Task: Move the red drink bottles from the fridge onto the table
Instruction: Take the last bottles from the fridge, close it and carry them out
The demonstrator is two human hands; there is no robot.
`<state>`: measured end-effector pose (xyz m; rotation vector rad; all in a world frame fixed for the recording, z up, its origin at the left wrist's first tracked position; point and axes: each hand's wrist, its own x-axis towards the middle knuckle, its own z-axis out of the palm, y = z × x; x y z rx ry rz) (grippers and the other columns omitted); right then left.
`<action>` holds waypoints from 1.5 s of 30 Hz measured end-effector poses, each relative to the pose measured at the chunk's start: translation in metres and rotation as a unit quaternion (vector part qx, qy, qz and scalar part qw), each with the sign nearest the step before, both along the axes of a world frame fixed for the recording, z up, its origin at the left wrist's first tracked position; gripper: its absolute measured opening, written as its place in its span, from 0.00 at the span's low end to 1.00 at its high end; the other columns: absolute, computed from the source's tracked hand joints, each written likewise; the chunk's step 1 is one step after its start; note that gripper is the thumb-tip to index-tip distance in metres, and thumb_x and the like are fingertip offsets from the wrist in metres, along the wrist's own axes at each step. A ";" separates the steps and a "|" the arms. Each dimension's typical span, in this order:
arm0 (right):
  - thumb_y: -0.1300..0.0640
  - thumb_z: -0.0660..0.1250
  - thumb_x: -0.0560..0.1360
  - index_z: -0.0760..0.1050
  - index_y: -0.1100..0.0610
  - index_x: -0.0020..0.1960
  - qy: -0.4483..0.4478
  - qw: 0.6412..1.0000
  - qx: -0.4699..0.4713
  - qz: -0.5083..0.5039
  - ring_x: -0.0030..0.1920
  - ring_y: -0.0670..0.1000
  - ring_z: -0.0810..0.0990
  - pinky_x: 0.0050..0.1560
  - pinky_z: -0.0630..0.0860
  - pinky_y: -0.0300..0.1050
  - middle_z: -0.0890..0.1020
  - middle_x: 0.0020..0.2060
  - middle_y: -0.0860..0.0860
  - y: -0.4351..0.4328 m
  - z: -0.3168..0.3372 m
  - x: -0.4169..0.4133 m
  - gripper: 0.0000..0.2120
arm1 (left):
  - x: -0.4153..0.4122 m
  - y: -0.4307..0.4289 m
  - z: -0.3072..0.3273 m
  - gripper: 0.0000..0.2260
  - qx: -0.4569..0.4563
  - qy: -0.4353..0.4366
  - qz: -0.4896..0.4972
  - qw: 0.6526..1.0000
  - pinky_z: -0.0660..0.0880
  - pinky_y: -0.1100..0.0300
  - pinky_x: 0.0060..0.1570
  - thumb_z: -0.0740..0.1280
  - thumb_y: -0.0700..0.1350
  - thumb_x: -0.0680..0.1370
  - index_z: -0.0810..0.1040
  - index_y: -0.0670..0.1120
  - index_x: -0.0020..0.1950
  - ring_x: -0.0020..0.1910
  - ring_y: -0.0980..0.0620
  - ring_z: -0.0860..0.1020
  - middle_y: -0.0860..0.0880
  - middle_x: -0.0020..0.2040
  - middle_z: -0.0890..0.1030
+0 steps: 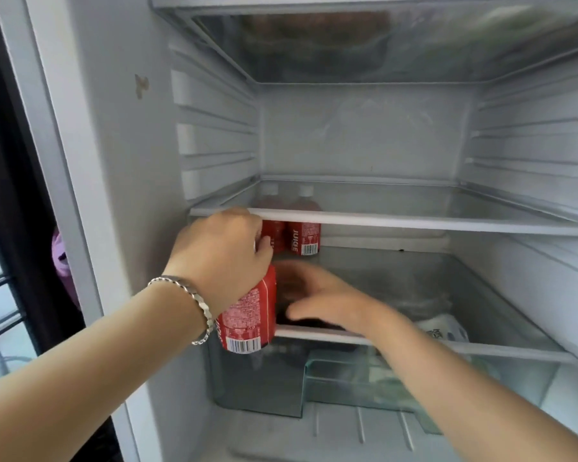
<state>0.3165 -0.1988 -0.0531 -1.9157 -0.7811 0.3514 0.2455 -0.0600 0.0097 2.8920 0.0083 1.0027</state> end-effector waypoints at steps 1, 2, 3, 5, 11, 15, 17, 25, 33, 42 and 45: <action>0.70 0.67 0.69 0.69 0.59 0.67 0.003 0.998 0.021 -0.057 0.59 0.50 0.77 0.59 0.74 0.41 0.78 0.58 0.53 0.001 -0.001 0.019 0.27 | 0.001 0.002 0.000 0.12 0.007 -0.008 0.004 1.000 0.69 0.58 0.37 0.58 0.52 0.78 0.69 0.49 0.37 0.37 0.49 0.71 0.53 0.40 0.71; 0.68 0.66 0.70 0.71 0.59 0.64 0.005 0.991 0.027 -0.128 0.55 0.51 0.78 0.53 0.75 0.40 0.79 0.55 0.54 0.004 -0.004 0.041 0.22 | 0.001 0.002 -0.001 0.13 0.012 -0.018 0.007 1.000 0.69 0.58 0.37 0.57 0.52 0.78 0.67 0.49 0.36 0.37 0.50 0.71 0.53 0.40 0.70; 0.64 0.68 0.71 0.73 0.59 0.61 0.005 0.981 0.009 -0.194 0.51 0.50 0.79 0.47 0.76 0.38 0.81 0.53 0.54 0.010 -0.010 0.066 0.19 | 0.001 0.003 -0.001 0.14 0.013 -0.026 0.010 1.000 0.68 0.59 0.37 0.57 0.52 0.78 0.65 0.50 0.34 0.37 0.50 0.71 0.54 0.39 0.69; 0.54 0.74 0.68 0.73 0.58 0.61 0.014 0.958 -0.021 -0.285 0.51 0.51 0.81 0.48 0.79 0.42 0.82 0.54 0.55 0.024 -0.019 0.109 0.23 | 0.003 0.004 -0.002 0.15 0.008 -0.039 0.005 0.999 0.67 0.59 0.36 0.57 0.53 0.78 0.62 0.50 0.33 0.36 0.51 0.70 0.55 0.39 0.69; 0.51 0.80 0.60 0.55 0.59 0.71 0.028 0.908 0.025 -0.417 0.68 0.59 0.70 0.68 0.68 0.57 0.72 0.64 0.57 0.055 -0.022 0.169 0.49 | 0.003 0.012 -0.005 0.10 -0.011 -0.042 -0.026 0.999 0.69 0.60 0.37 0.57 0.52 0.78 0.70 0.49 0.40 0.40 0.50 0.74 0.53 0.46 0.76; 0.53 0.79 0.59 0.69 0.55 0.61 -0.002 0.897 0.063 -0.438 0.62 0.58 0.75 0.64 0.70 0.58 0.78 0.57 0.55 0.059 -0.024 0.172 0.34 | 0.005 0.014 -0.006 0.10 -0.001 -0.052 -0.025 0.998 0.67 0.60 0.37 0.57 0.52 0.78 0.69 0.50 0.40 0.40 0.50 0.73 0.53 0.46 0.76; 0.56 0.79 0.60 0.66 0.57 0.64 -0.009 0.905 0.064 -0.421 0.64 0.57 0.74 0.66 0.70 0.55 0.76 0.60 0.56 0.057 -0.017 0.162 0.37 | 0.007 0.017 -0.006 0.10 -0.003 -0.064 -0.029 0.998 0.66 0.60 0.37 0.58 0.52 0.78 0.69 0.50 0.39 0.39 0.51 0.72 0.54 0.45 0.76; 0.60 0.83 0.53 0.64 0.54 0.62 0.009 0.944 0.053 -0.324 0.60 0.53 0.77 0.61 0.75 0.51 0.77 0.57 0.52 0.016 -0.013 0.048 0.42 | 0.002 0.016 -0.007 0.14 0.009 -0.063 -0.034 0.997 0.65 0.59 0.36 0.57 0.55 0.77 0.68 0.48 0.37 0.39 0.47 0.75 0.54 0.38 0.69; 0.61 0.82 0.57 0.65 0.51 0.59 -0.002 0.937 0.172 -0.304 0.48 0.45 0.79 0.47 0.77 0.40 0.77 0.47 0.44 -0.005 -0.020 -0.029 0.38 | -0.001 0.007 0.002 0.34 -0.015 -0.009 -0.040 0.999 0.60 0.62 0.26 0.41 0.75 0.60 0.70 0.47 0.31 0.31 0.55 0.71 0.53 0.32 0.75; 0.59 0.81 0.55 0.63 0.37 0.56 -0.209 0.931 0.085 -0.286 0.52 0.44 0.77 0.53 0.76 0.41 0.76 0.52 0.41 -0.011 -0.024 -0.049 0.39 | -0.013 0.016 -0.003 0.35 0.023 -0.065 -0.143 0.987 0.63 0.69 0.28 0.56 0.79 0.53 0.73 0.50 0.40 0.26 0.55 0.72 0.57 0.28 0.75; 0.58 0.80 0.54 0.63 0.41 0.63 -0.240 0.938 0.024 -0.248 0.56 0.48 0.76 0.57 0.76 0.48 0.74 0.56 0.43 -0.013 -0.016 -0.048 0.43 | -0.025 0.010 -0.001 0.44 0.059 -0.002 -0.136 0.989 0.62 0.70 0.29 0.54 0.81 0.49 0.72 0.55 0.54 0.31 0.53 0.75 0.60 0.32 0.75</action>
